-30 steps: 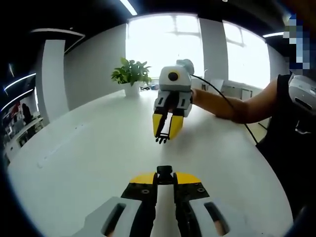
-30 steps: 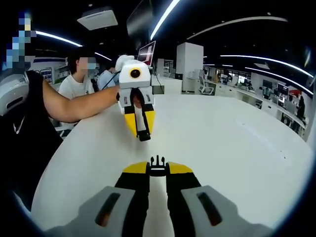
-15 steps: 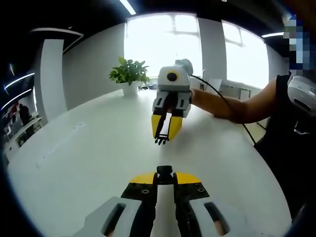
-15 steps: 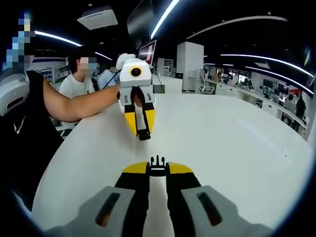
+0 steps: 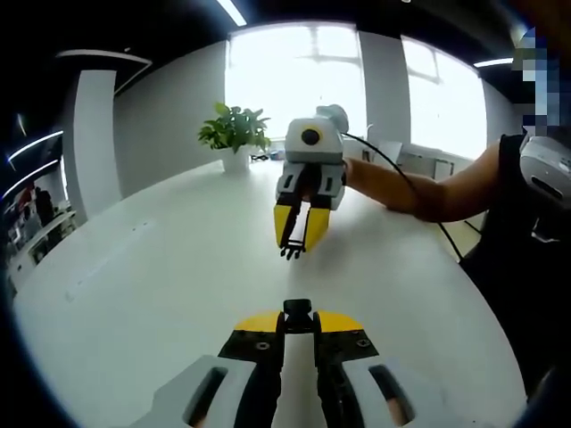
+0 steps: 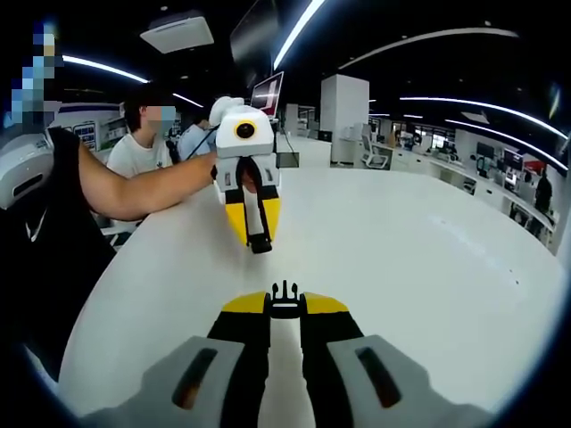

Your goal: Snap the two parts of the plastic buckle together until the buckle closes and remains connected.

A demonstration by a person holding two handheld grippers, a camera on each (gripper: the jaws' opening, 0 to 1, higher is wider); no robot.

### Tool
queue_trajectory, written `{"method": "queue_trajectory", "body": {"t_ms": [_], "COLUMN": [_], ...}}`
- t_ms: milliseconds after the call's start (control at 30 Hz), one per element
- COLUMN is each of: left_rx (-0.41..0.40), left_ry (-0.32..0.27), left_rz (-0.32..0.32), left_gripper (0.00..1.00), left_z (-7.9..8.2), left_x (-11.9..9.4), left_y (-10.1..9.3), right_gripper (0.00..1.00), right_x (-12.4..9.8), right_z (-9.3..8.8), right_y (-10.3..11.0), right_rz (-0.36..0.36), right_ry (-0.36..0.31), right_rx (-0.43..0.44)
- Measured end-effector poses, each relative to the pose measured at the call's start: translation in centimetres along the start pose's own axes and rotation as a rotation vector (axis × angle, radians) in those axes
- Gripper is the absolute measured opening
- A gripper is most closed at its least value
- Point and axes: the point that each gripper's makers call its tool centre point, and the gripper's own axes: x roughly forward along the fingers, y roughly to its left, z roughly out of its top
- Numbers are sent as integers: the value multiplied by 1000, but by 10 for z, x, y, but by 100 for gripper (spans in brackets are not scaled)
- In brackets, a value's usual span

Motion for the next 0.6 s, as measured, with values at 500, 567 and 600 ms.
{"method": "queue_trajectory", "body": {"t_ms": [500, 567, 600], "left_rx": [7, 5, 3], "left_ry": [11, 9, 9], "left_rz": [-1, 0, 0], "left_gripper": [11, 11, 11], "left_z": [-1, -1, -2], "left_x": [-1, -1, -1], "left_y": [-2, -2, -2], "right_gripper": [11, 11, 11], "right_x": [0, 0, 0], "right_z": [-1, -1, -1], "right_y": [3, 3, 3], "right_rz": [-3, -3, -2], "right_ry": [-4, -4, -4], "right_rx": [8, 8, 7]}}
